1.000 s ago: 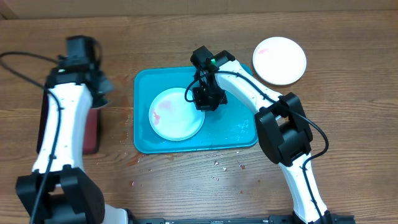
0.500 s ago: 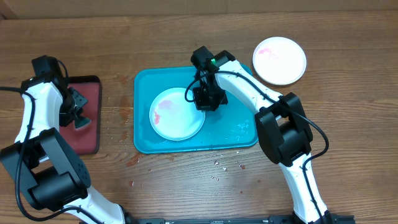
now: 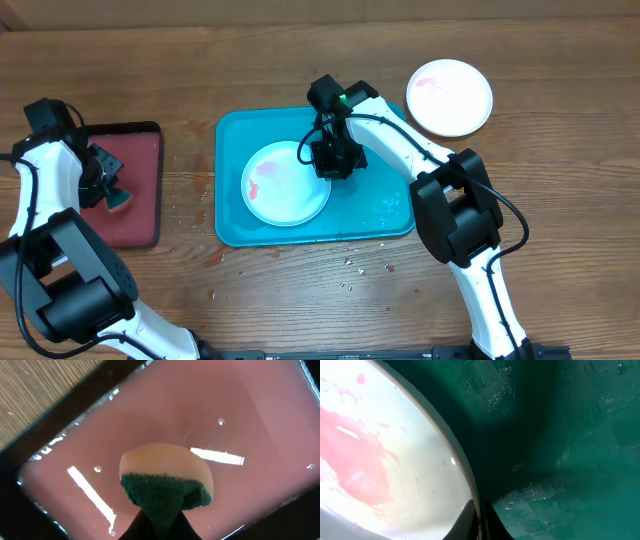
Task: Clean dirty plates on tray and stack at the side
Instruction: 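Return the left gripper to the basin and drop the sponge in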
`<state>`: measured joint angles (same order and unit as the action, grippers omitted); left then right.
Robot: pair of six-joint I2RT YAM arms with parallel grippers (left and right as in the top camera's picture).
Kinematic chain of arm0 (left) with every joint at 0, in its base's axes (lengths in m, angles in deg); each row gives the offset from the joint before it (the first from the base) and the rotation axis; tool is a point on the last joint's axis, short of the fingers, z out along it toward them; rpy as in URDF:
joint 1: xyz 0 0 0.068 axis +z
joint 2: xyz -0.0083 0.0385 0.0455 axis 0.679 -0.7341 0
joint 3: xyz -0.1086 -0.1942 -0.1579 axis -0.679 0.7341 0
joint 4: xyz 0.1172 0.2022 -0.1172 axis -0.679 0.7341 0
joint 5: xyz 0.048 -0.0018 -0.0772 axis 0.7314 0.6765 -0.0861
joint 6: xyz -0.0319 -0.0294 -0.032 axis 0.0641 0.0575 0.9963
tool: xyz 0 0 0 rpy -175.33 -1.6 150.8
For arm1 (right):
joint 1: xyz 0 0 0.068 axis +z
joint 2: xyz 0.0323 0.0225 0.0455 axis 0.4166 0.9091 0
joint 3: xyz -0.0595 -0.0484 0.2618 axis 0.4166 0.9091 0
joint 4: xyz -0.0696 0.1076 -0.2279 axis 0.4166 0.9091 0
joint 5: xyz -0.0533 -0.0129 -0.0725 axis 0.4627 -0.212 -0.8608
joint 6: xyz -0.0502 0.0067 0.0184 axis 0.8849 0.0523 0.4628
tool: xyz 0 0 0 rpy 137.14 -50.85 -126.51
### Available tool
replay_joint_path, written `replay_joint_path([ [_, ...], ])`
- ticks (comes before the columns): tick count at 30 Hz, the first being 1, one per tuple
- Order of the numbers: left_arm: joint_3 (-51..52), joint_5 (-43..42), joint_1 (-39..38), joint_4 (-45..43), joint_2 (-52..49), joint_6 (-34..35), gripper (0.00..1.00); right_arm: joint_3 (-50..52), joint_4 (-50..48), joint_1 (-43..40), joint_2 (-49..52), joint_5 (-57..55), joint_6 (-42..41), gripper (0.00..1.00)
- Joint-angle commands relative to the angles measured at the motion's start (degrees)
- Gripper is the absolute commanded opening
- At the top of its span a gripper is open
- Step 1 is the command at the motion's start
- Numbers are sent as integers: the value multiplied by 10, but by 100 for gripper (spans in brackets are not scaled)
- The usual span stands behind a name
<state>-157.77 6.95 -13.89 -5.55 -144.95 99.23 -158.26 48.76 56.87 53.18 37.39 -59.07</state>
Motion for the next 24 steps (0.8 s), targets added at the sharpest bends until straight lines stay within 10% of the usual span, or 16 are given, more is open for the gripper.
replay_joint_path([
  [1,13,-27,-2,-2,-22,10,11,3,6,-4,-13,-27,1,4],
  [9,10,-39,-1,-6,-31,10,31,3,10,-4,-13,-27,1,4],
  [24,-159,-139,23,160,39,10,32,-149,119,9,-23,-153,-19,4],
])
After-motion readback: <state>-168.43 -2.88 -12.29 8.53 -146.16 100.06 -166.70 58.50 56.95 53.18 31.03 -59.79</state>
